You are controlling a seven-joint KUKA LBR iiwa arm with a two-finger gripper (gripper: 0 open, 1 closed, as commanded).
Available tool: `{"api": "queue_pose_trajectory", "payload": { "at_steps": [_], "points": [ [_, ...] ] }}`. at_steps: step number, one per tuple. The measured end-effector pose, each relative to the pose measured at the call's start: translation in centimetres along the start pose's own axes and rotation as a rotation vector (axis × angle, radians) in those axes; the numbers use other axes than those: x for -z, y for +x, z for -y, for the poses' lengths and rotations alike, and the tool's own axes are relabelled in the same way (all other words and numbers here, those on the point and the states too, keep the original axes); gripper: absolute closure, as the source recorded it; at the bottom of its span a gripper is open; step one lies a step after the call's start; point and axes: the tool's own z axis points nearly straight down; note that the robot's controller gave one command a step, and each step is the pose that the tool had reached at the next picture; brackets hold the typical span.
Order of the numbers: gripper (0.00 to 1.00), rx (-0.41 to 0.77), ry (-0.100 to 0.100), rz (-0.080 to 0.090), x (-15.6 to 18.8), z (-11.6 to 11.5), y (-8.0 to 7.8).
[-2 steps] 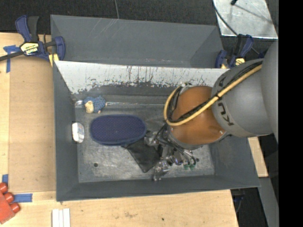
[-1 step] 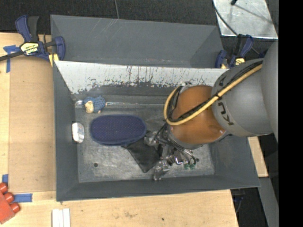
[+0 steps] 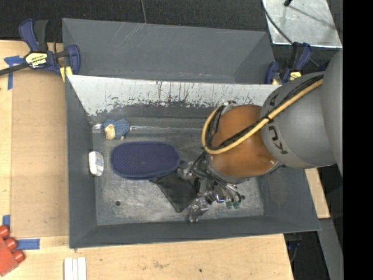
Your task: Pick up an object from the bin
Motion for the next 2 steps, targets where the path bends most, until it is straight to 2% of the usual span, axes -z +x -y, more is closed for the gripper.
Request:
{"api": "queue_pose_trajectory", "payload": {
  "at_steps": [1, 2],
  "points": [
    [0.0, 0.0, 0.0, 0.002, 0.04, 0.02, -0.1],
    [1.0, -0.002, 0.0, 0.014, 0.38, 0.04, -0.56]
  ]
}}
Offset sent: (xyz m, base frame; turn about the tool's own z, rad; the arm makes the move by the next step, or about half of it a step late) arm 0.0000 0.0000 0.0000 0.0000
